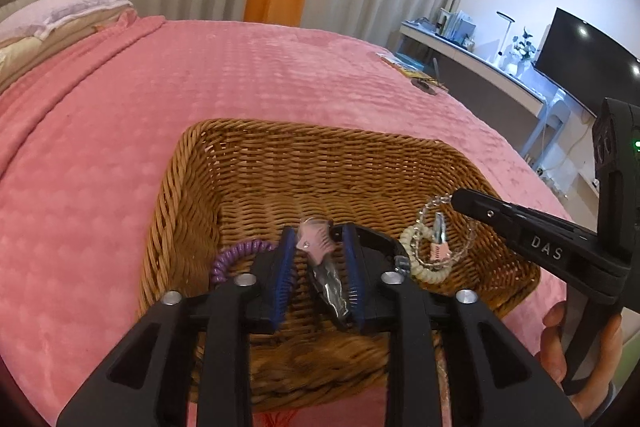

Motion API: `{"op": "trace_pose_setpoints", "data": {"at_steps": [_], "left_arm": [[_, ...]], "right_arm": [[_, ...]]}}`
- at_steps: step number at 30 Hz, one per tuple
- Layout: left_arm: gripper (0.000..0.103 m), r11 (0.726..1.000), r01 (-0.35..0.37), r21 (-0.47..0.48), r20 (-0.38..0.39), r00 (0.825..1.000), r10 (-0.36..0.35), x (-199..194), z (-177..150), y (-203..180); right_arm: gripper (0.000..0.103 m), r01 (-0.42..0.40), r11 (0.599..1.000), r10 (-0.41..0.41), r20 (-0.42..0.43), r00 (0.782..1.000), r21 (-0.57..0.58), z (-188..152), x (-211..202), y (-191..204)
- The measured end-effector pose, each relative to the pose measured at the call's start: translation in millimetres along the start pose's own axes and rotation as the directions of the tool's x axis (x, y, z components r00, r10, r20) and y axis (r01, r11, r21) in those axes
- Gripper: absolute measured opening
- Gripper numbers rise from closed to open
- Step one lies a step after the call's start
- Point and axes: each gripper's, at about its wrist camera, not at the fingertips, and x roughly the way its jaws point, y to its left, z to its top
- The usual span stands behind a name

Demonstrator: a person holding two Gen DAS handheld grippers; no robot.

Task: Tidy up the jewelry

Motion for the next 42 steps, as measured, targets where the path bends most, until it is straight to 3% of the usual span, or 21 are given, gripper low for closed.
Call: {"op": "trace_pose_setpoints", "data": {"at_steps": [1,3,10,15,20,24,30,36,42], "left_arm": [[0.045,1.0,0.001,-0.006,0.008,1.0,-0.001,-4,0,1],[0.045,1.0,0.004,-0.008,0.028,1.0,-0.004,-15,-1,0],[0.047,0.999,0.032,-0.012,0.119,0.992,-0.03,-83,-5,-9],[0.047,0.999,0.042,0.015,0.157,0.987,-0.044,-137,-26,-23],[0.047,0.998,0.042,0.039,0.134,0.99,-0.047,-169,-63,-33],[0.047,0.999,0.041,0.032,0.097,0.994,-0.043,-178,-96,-31],[0.047,0.998,0.042,-0.052,0.033,0.999,-0.04,-177,-138,-12],[0.047,0.996,0.041,-0.085,0.001,0.999,-0.041,-171,-157,-4],[0.047,0.996,0.037,-0.082,-0.016,0.999,-0.039,-162,-164,-5]], "right_arm": [[0.029,0.005,1.0,-0.005,0.003,1.0,0.002,0,-2,0],[0.051,0.01,1.0,-0.01,0.025,1.0,0.003,-1,-11,0],[0.051,0.005,0.998,0.003,0.12,0.993,-0.066,-16,-78,24],[0.051,-0.036,0.994,0.049,0.124,0.991,-0.101,-41,-116,42],[0.051,-0.054,0.988,0.067,0.088,0.994,-0.144,-78,-138,60],[0.051,-0.066,0.988,0.07,0.027,0.997,-0.139,-109,-137,65],[0.051,-0.103,0.991,0.095,-0.089,0.991,-0.082,-149,-120,62],[0.037,-0.13,0.99,0.118,-0.176,0.977,-0.061,-171,-101,65],[0.037,-0.125,0.989,0.106,-0.201,0.974,-0.082,-176,-96,72]]}}
